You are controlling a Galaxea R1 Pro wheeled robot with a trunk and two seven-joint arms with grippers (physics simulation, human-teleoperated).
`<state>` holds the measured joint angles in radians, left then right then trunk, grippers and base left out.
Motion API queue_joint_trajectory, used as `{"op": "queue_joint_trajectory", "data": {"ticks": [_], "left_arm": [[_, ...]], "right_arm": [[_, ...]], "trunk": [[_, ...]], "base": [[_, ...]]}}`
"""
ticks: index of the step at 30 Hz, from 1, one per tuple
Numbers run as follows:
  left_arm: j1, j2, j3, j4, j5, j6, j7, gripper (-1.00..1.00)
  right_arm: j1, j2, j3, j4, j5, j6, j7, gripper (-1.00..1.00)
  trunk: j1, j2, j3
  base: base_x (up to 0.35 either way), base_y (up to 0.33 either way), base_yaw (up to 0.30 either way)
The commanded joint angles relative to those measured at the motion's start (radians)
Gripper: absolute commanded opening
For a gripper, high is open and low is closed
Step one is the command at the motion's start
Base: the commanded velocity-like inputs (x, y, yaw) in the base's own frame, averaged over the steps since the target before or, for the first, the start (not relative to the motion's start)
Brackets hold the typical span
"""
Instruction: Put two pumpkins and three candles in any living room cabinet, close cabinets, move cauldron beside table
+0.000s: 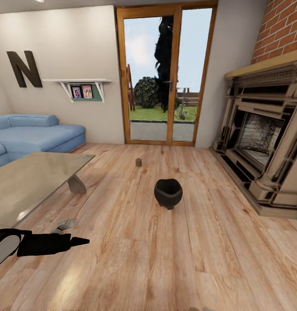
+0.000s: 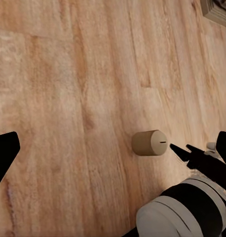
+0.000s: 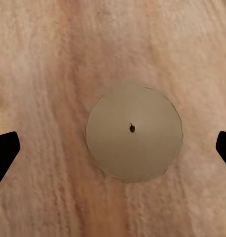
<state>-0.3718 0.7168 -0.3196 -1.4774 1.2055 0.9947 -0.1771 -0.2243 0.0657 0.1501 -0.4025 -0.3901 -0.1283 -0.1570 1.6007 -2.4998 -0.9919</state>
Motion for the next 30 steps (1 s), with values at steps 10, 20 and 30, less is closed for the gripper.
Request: {"op": "queue_joint_trajectory", "data": {"ticks": [10, 20, 30], "left_arm": [[-0.001, 0.001, -0.002, 0.000, -0.009, 0.001, -0.009, 1.00], [-0.001, 0.001, -0.001, -0.001, -0.009, 0.001, -0.009, 1.00], [-0.001, 0.001, -0.001, -0.001, -0.009, 0.001, -0.009, 1.00]], "right_arm": [[-0.216, -0.001, 0.008, 0.015, -0.009, 0.256, -0.017, 1.00], [-0.247, -0.003, 0.008, 0.017, -0.009, 0.284, -0.019, 1.00], [-0.286, -0.050, 0.005, 0.110, -0.011, 0.317, -0.024, 1.00]], "trunk": [[0.002, -0.002, -0.020], [0.007, -0.004, -0.059], [0.011, -0.006, -0.098]], "base": [[0.000, 0.000, 0.000], [0.000, 0.000, 0.000], [0.000, 0.000, 0.000]]}}
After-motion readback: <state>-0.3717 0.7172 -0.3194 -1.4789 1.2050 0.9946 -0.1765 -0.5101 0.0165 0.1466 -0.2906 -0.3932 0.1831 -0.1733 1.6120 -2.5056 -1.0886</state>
